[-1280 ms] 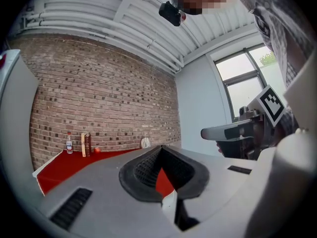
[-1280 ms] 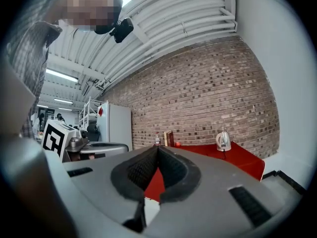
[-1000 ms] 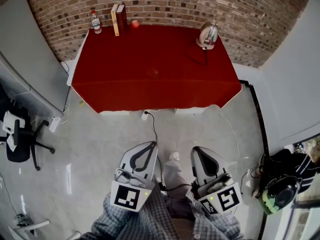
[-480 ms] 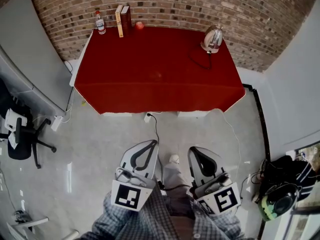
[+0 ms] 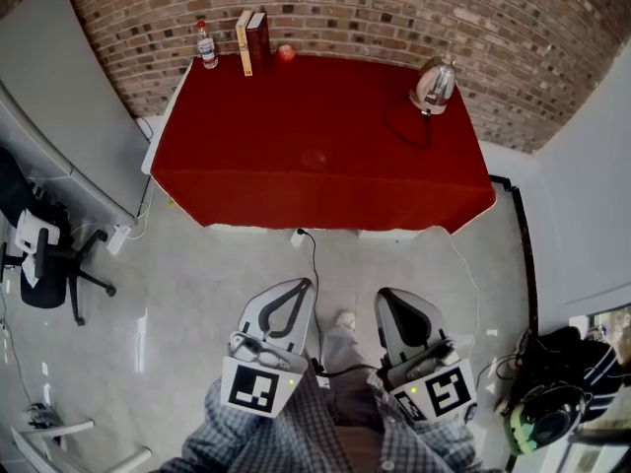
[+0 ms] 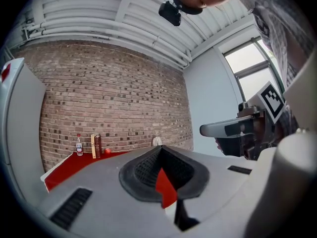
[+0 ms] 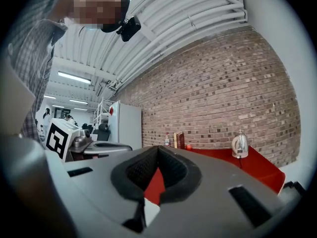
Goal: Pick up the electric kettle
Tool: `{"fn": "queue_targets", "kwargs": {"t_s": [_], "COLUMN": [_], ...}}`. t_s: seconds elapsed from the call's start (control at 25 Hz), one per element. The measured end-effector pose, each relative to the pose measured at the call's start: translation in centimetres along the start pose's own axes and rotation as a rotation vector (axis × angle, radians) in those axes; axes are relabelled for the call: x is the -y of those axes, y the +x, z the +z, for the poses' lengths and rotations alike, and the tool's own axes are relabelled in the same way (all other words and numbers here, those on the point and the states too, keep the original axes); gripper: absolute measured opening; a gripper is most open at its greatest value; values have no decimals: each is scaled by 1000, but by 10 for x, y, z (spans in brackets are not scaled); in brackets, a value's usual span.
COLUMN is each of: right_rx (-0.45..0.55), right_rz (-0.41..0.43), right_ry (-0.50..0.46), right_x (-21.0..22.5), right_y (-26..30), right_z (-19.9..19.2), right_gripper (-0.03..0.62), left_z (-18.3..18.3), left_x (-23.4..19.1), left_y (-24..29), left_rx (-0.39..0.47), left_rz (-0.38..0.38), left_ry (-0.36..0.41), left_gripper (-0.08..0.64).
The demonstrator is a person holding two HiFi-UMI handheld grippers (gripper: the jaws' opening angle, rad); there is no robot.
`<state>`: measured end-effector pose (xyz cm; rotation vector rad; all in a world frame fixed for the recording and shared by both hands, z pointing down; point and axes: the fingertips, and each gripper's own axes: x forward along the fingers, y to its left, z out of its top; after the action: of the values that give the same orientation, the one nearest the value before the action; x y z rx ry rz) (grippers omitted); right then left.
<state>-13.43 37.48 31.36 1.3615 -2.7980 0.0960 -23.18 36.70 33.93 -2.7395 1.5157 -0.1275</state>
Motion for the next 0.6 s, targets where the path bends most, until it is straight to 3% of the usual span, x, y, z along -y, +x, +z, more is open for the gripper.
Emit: {"fn": "queue_targets", "kwargs": {"t_s": [0.6], "right_rx": [-9], "right_rz": [33], "right_ry": [1], "right_x": [90], "right_y": [35], "right_z": [0], "right_gripper": [6], "left_z": [8], "left_x": [-2], "left_y": [86], "left_rx": [-17], "left_rz": [31], "left_ry": [29], "left_gripper": [8]}}
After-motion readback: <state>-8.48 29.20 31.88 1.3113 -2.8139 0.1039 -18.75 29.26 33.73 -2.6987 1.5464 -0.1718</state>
